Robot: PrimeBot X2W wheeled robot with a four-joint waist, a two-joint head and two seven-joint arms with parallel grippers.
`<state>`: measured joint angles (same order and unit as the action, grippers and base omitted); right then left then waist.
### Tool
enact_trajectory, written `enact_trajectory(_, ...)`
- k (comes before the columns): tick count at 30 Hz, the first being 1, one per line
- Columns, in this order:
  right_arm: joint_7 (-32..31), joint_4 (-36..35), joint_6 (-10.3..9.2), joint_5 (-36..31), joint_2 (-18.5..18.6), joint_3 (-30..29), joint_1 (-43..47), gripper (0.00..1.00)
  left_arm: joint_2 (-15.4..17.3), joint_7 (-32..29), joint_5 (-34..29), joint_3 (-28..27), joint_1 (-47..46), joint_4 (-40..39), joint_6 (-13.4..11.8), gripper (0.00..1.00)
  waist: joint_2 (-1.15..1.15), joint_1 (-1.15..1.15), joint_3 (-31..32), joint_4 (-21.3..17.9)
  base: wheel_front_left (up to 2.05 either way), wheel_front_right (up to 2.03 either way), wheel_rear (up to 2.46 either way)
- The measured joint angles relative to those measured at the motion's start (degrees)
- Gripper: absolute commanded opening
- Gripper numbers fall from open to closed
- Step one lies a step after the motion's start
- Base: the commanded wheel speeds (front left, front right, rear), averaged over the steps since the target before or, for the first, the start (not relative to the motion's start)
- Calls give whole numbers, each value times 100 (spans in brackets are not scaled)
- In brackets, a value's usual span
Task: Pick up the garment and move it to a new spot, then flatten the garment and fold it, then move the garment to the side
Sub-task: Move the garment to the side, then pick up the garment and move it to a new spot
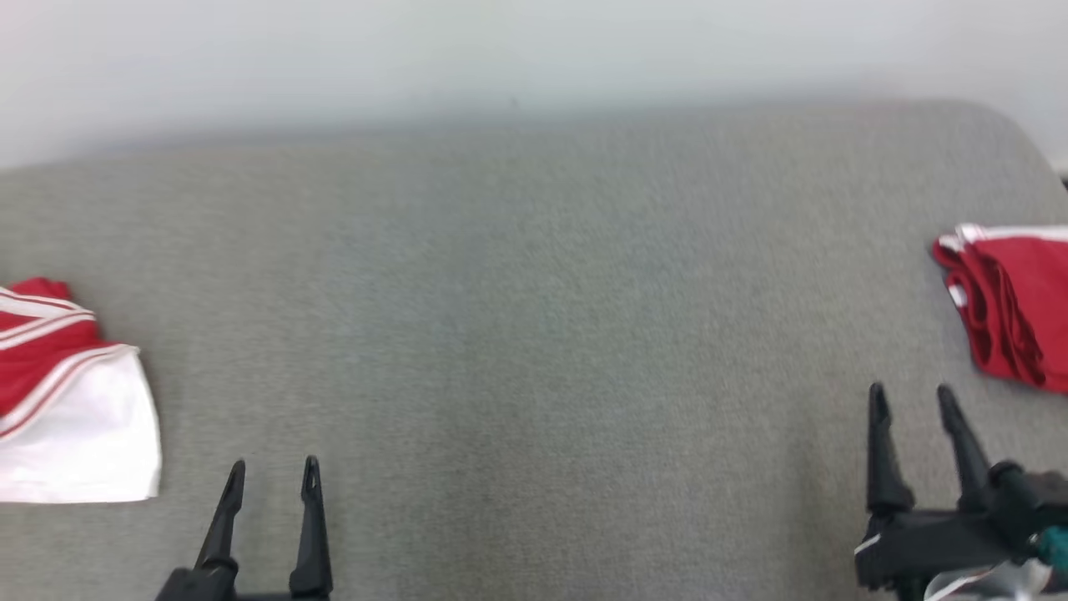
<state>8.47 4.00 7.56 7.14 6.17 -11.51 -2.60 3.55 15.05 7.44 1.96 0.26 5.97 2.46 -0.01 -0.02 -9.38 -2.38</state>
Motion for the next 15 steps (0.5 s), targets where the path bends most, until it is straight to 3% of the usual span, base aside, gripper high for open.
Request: enact_trajectory(15,197,565,0,-35,-287,658,566,100,-54,0,126,-372,302,374,-25,100,0,0,937,287,0,0,0)
